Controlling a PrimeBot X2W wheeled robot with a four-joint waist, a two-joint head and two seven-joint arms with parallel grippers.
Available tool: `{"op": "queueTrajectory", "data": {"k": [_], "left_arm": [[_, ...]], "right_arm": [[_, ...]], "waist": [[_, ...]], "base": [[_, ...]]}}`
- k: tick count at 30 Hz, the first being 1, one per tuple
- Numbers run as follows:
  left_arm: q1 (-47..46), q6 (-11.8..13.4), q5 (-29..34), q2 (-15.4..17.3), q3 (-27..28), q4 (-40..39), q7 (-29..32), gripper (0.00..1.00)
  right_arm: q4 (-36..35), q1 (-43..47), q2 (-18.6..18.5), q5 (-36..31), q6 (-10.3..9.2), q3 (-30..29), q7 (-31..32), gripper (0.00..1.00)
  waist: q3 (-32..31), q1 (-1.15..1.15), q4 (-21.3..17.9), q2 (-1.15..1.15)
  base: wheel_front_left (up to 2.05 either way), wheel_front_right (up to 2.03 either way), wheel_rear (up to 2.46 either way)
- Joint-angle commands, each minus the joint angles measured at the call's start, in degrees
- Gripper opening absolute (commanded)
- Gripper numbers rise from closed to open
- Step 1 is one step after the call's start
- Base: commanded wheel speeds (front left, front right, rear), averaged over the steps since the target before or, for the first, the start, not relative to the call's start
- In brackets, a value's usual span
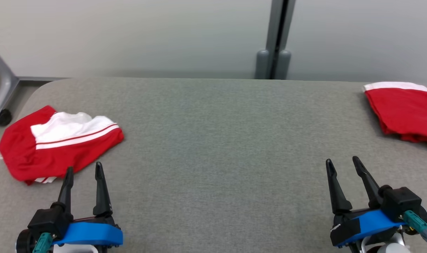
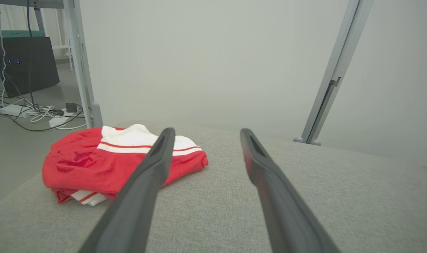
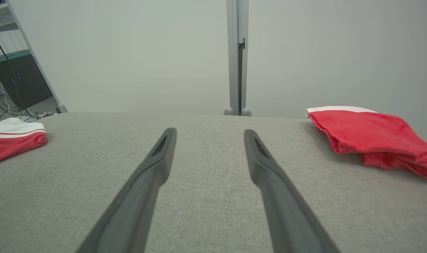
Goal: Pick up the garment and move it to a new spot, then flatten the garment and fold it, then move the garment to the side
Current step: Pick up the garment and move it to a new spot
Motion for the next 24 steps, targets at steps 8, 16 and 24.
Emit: {"op": "queueTrajectory", "data": {"k": [8,16,24], "left_arm": [[-0.7,1.0,-0.6,0.7,0.8,-0.4,-0.1,1.0],[-0.1,1.3,-1.4,0.7,1.5,0.0,-0.1,1.0],[0.6,2.0,-2.0,0.9,2.7,-0.5,-0.2,1.0]], "right_arm": [[1.7,-2.2,0.0,-0.4,0.01,0.5,-0.4,1.0],[3.2,-3.5,0.0,-1.2,0.01,0.6,-0.2,1.0],[4.5,-5.0,0.0,-2.0,0.01,0.9,-0.1,1.0]], "waist": [[1.5,0.0,7.3,0.0],[1.8,0.0,14.5,0.0],[2.2,0.0,19.5,0.0]], "base": [[0.0,0.0,0.0],[0.0,0.0,0.0],[0.0,0.0,0.0]]}}
